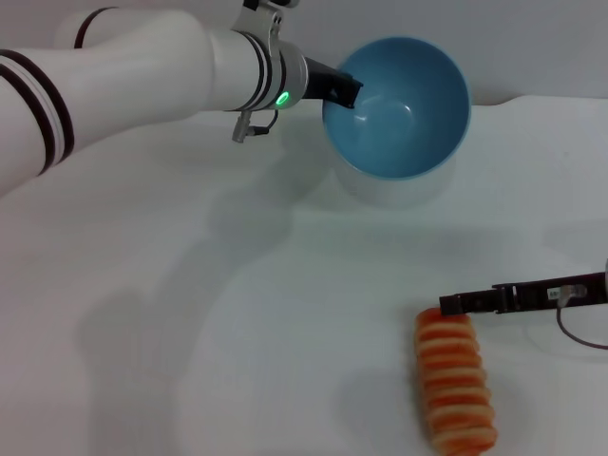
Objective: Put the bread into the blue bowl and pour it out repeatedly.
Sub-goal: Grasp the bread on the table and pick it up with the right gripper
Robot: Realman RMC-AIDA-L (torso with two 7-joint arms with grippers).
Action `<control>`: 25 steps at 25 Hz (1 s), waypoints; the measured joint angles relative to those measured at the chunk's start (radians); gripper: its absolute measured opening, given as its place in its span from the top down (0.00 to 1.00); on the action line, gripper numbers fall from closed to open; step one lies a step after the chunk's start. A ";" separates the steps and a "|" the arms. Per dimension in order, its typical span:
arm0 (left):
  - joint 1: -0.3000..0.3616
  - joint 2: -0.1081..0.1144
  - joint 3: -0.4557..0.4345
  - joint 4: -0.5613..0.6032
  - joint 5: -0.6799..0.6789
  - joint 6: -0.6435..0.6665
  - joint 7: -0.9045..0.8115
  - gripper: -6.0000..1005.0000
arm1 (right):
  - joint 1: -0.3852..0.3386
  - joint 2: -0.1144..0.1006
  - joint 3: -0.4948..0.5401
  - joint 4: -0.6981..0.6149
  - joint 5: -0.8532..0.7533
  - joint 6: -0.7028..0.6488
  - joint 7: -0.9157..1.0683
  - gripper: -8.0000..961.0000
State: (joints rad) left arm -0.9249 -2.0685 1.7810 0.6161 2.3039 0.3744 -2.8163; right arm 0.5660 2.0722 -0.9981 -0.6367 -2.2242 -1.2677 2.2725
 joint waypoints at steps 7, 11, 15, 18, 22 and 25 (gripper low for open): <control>-0.003 -0.002 0.000 0.007 0.000 0.002 -0.001 1.00 | 0.035 -0.001 -0.040 0.062 -0.006 0.015 0.004 0.24; -0.003 -0.002 0.000 0.007 0.000 -0.001 -0.001 1.00 | 0.036 -0.001 -0.045 0.066 -0.007 0.015 0.009 0.24; -0.001 -0.002 0.000 0.007 0.000 -0.001 -0.003 1.00 | 0.040 -0.002 -0.073 0.066 -0.010 0.020 0.031 0.24; 0.002 -0.002 0.000 0.007 0.000 -0.004 -0.002 1.00 | 0.046 -0.004 -0.090 0.066 -0.011 0.021 0.050 0.24; 0.004 -0.002 0.000 0.007 0.000 -0.006 -0.002 1.00 | 0.051 -0.004 -0.095 0.067 -0.026 0.022 0.072 0.24; 0.005 -0.002 0.000 0.006 0.000 -0.006 -0.001 1.00 | 0.054 -0.004 -0.095 0.068 -0.046 0.028 0.085 0.24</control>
State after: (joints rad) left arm -0.9203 -2.0709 1.7809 0.6219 2.3041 0.3688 -2.8176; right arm 0.6200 2.0681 -1.0932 -0.5689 -2.2705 -1.2392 2.3578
